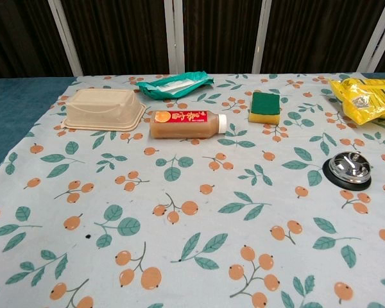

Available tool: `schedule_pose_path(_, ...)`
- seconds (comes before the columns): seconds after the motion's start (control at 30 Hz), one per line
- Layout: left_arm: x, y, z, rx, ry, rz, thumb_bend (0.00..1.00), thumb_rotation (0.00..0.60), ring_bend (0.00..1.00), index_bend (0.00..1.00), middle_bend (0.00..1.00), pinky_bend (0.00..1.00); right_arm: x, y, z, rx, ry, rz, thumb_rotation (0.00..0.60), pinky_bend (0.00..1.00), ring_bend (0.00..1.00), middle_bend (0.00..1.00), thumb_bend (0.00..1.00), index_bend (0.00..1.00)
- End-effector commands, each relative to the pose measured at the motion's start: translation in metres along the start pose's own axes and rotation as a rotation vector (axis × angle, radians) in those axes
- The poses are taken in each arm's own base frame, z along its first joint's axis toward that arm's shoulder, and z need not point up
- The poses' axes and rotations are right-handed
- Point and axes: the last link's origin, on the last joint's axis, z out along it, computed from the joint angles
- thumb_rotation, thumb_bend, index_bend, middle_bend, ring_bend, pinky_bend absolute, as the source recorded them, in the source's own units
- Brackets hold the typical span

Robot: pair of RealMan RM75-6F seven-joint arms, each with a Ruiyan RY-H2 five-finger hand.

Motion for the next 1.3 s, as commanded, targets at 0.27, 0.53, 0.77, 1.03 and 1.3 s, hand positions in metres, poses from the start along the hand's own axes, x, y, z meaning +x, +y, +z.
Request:
schedule_pose_path(0.27, 0.002, 0.000, -0.003, -0.004, 0.008, -0.002, 0.47, 0.600, 0.00, 0.04, 0.00, 0.07, 0.000, 0.000, -0.001, 0.005, 0.005, 0.003, 0.600, 0.00, 0.00, 0.00, 1.00, 0.00)
schedule_pose_path(0.53, 0.000, 0.000, -0.003, 0.003, 0.000, 0.001, 0.47, 0.600, 0.00, 0.04, 0.00, 0.07, -0.003, -0.003, -0.002, 0.011, -0.011, 0.025, 0.600, 0.00, 0.00, 0.00, 1.00, 0.00)
schedule_pose_path(0.77, -0.002, 0.004, -0.005, 0.004, -0.002, 0.010, 0.47, 0.600, 0.00, 0.04, 0.00, 0.07, -0.017, -0.025, 0.015, 0.097, -0.060, 0.060, 0.600, 0.00, 0.00, 0.00, 1.00, 0.00)
schedule_pose_path(1.03, -0.002, 0.003, -0.005, 0.007, -0.004, 0.007, 0.47, 0.600, 0.00, 0.04, 0.00, 0.07, -0.037, -0.061, 0.059, 0.173, -0.129, 0.170, 0.600, 0.00, 0.00, 0.00, 1.00, 0.00)
schedule_pose_path(1.3, -0.001, -0.001, -0.001, 0.031, -0.010, 0.001, 0.47, 0.600, 0.00, 0.04, 0.00, 0.07, -0.056, -0.102, 0.093, 0.222, -0.156, 0.221, 0.600, 0.00, 0.00, 0.00, 1.00, 0.00)
